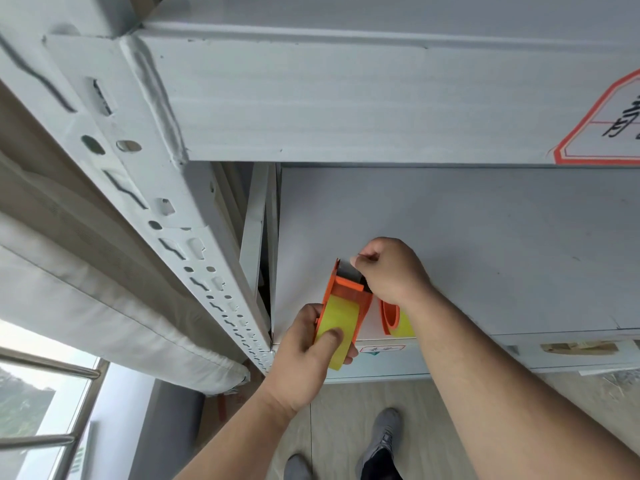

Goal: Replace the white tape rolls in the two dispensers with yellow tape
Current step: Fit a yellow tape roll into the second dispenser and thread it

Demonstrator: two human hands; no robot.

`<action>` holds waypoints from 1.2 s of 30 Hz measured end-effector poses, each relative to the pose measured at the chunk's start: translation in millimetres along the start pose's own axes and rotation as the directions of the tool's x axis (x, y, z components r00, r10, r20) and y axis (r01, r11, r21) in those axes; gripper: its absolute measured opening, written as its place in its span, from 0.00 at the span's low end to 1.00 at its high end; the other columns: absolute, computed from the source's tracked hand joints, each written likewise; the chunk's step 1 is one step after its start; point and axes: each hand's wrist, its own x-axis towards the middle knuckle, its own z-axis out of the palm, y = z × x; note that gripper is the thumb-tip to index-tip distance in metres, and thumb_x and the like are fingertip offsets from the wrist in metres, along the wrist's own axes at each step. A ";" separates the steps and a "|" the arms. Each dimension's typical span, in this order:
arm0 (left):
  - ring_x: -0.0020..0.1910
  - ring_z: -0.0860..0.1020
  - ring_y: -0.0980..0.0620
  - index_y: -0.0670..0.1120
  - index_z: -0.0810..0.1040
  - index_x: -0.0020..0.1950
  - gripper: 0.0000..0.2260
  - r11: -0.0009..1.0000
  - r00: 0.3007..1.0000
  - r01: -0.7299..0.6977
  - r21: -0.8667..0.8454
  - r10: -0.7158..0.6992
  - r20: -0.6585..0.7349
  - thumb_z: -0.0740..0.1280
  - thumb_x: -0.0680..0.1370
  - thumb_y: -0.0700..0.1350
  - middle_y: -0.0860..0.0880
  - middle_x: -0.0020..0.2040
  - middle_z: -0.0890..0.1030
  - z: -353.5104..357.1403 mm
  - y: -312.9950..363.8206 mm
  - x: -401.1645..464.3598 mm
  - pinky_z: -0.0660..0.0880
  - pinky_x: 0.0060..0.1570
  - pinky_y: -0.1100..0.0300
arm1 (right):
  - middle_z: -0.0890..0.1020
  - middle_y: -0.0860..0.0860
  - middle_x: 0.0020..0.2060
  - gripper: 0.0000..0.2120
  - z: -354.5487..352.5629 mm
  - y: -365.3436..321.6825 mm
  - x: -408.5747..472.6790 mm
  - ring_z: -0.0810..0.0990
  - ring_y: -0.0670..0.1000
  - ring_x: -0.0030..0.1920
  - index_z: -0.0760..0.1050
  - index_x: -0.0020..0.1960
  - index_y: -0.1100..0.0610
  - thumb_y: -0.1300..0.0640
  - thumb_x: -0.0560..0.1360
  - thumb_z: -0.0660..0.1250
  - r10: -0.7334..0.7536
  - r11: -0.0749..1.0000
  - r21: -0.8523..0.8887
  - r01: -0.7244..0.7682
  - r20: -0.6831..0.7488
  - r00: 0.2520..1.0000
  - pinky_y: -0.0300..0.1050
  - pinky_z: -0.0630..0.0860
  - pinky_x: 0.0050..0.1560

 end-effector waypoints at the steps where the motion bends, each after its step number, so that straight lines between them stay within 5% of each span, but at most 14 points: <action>1: 0.37 0.84 0.47 0.40 0.73 0.60 0.17 1.000 1.000 0.001 0.000 -0.001 -0.027 0.68 0.77 0.48 0.41 0.39 0.86 -0.1 0.7 0.4 0.81 0.42 0.53 | 0.83 0.44 0.37 0.11 -0.6 -0.3 3.3 0.84 0.53 0.46 0.77 0.37 0.48 0.47 0.77 0.71 0.014 1.000 0.018 -0.015 0.037 0.999 0.51 0.81 0.52; 5: 0.33 0.82 0.48 0.38 0.75 0.56 0.21 0.998 0.996 0.039 0.049 -0.035 -0.078 0.77 0.76 0.53 0.42 0.35 0.85 -1.7 8.4 1.1 0.78 0.34 0.60 | 0.84 0.50 0.35 0.09 -7.6 -2.7 13.0 0.81 0.52 0.38 0.80 0.37 0.53 0.55 0.76 0.73 0.079 0.984 0.145 -0.103 0.161 0.984 0.48 0.79 0.47; 10: 0.34 0.82 0.46 0.37 0.76 0.55 0.21 0.997 0.997 0.050 0.058 -0.046 -0.069 0.76 0.76 0.52 0.35 0.36 0.85 -6.0 13.4 -1.1 0.79 0.37 0.54 | 0.88 0.53 0.41 0.04 -27.7 -9.4 19.5 0.80 0.47 0.32 0.80 0.47 0.57 0.59 0.80 0.68 0.146 0.937 0.278 -0.210 0.234 0.961 0.39 0.66 0.29; 15: 0.31 0.81 0.46 0.37 0.77 0.53 0.24 0.999 0.996 0.044 0.022 -0.042 -0.074 0.78 0.73 0.56 0.41 0.34 0.84 -9.2 15.1 -6.8 0.79 0.37 0.53 | 0.88 0.53 0.41 0.05 -40.7 -10.4 32.9 0.80 0.47 0.33 0.79 0.47 0.58 0.59 0.81 0.67 0.181 0.909 0.334 -0.250 0.223 0.958 0.39 0.64 0.28; 28: 0.34 0.81 0.43 0.38 0.76 0.51 0.20 1.000 1.000 -0.019 -0.018 0.019 -0.004 0.76 0.71 0.51 0.39 0.35 0.84 -22.4 21.2 -25.7 0.77 0.41 0.48 | 0.89 0.52 0.41 0.06 -61.8 -9.8 51.9 0.80 0.45 0.33 0.80 0.53 0.59 0.56 0.81 0.68 0.218 0.874 0.414 -0.256 0.137 0.966 0.39 0.70 0.32; 36: 0.32 0.82 0.43 0.35 0.76 0.50 0.27 0.999 0.999 -0.039 -0.021 0.038 -0.038 0.78 0.69 0.57 0.35 0.36 0.84 -20.4 26.9 -52.1 0.79 0.35 0.51 | 0.87 0.53 0.41 0.05 -82.8 -5.2 72.0 0.77 0.45 0.32 0.77 0.54 0.59 0.57 0.82 0.67 0.272 0.847 0.453 -0.280 0.084 0.959 0.37 0.69 0.29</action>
